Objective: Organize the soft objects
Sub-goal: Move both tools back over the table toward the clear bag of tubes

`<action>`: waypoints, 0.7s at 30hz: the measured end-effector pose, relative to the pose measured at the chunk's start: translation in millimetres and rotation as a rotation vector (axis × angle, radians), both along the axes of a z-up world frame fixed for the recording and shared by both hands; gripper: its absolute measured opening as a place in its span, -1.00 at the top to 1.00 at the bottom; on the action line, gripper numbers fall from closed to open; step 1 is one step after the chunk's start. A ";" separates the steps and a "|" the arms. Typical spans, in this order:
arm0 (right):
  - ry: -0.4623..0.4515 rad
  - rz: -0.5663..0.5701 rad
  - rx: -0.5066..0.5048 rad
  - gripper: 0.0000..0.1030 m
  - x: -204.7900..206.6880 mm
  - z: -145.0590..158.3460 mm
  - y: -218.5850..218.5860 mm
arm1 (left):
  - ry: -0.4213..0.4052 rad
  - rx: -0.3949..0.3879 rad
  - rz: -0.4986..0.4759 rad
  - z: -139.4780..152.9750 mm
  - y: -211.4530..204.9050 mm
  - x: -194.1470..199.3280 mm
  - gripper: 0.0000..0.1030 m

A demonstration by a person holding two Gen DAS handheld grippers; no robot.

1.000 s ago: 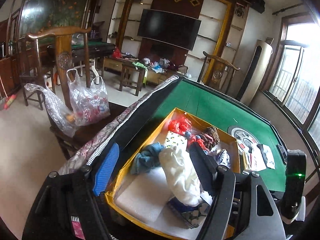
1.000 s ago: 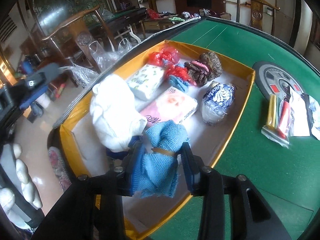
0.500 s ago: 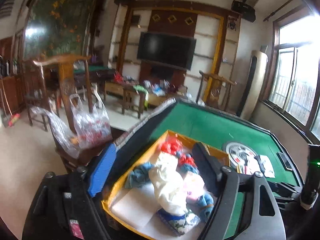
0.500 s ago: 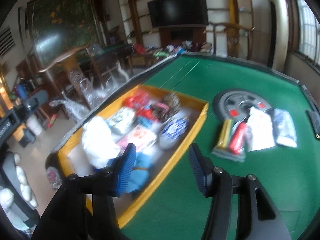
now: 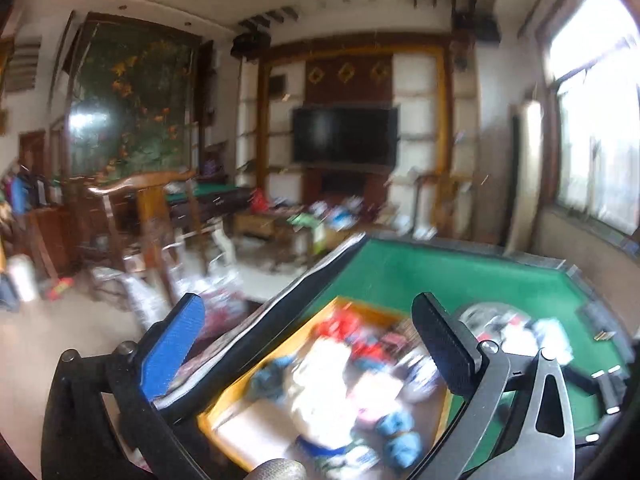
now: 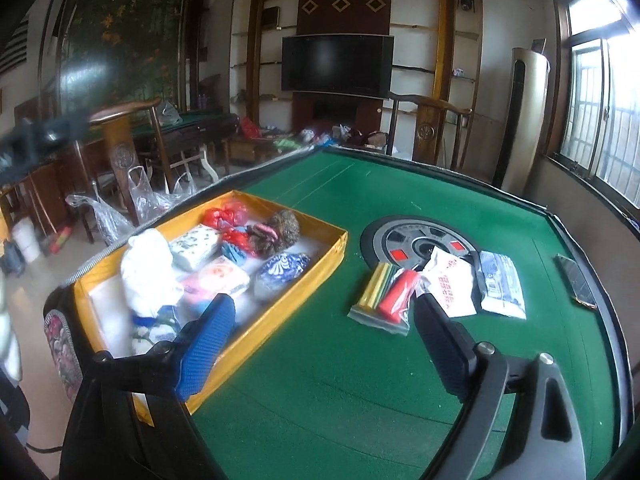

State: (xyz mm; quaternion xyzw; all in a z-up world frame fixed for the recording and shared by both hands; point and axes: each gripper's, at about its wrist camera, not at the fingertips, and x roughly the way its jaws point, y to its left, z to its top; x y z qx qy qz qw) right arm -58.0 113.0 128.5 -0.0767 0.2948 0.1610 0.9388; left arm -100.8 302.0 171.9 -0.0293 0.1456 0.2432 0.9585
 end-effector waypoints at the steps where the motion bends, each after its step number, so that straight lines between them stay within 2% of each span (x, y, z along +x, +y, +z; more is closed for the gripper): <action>1: 0.005 0.000 -0.004 -0.71 0.8 -1.5 -1.6 | 0.030 0.005 -0.002 -3.1 -2.2 4.9 -1.00; 7: 0.049 -0.031 0.025 -0.71 9.2 -8.0 -20.9 | 0.188 -0.010 -0.059 -19.1 -15.2 26.2 -1.00; 21: 0.103 -0.144 0.067 -0.71 34.4 -12.9 -84.4 | 0.337 0.038 -0.144 -44.3 -59.8 62.7 -1.00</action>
